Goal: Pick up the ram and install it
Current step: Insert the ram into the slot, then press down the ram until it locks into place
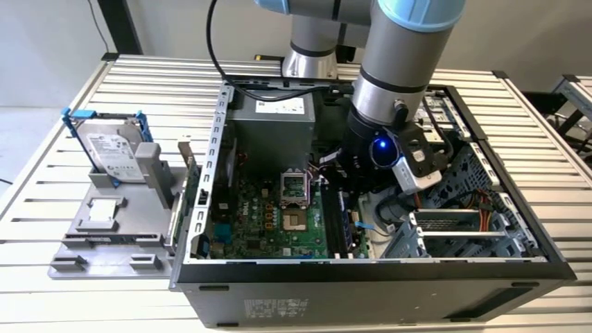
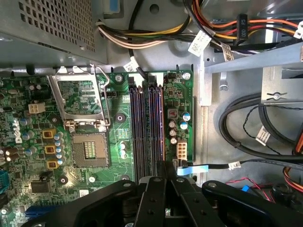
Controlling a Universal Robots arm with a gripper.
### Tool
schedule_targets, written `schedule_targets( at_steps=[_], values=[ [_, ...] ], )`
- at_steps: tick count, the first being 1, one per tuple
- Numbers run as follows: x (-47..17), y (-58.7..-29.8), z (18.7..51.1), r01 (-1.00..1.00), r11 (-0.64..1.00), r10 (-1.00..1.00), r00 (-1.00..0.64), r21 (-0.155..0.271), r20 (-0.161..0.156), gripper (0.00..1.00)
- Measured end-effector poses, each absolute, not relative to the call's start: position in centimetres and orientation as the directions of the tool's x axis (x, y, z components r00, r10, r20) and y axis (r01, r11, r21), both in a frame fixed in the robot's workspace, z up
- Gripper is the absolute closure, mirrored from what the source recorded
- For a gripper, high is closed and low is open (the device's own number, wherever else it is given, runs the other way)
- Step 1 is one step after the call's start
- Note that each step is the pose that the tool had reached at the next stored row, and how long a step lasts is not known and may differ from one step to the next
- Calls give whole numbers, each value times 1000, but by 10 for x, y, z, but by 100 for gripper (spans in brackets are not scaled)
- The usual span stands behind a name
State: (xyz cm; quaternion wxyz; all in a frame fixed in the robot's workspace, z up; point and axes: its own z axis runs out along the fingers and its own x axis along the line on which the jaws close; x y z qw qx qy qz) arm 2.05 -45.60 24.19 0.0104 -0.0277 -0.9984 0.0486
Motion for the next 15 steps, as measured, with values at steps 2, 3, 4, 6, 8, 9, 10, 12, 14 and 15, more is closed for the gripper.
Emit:
schedule_targets(
  at_steps=[2,3,4,6,8,9,10,12,14,15],
  values=[
    [21,-456,242,54,994,56,-998,-97,18,100],
    [21,-456,242,54,994,56,-998,-97,18,100],
    [21,-456,242,54,994,56,-998,-96,18,100],
    [21,-456,242,54,994,56,-998,-96,18,100],
    [21,-456,242,54,994,56,-998,-95,18,100],
    [21,-456,242,54,994,56,-998,-95,18,100],
    [21,-456,242,54,994,56,-998,-94,18,100],
    [21,-456,242,54,995,56,-998,-79,21,100],
    [21,-457,242,54,998,55,-998,-43,27,100],
    [21,-457,242,54,998,55,-998,-26,30,100]
  ],
)
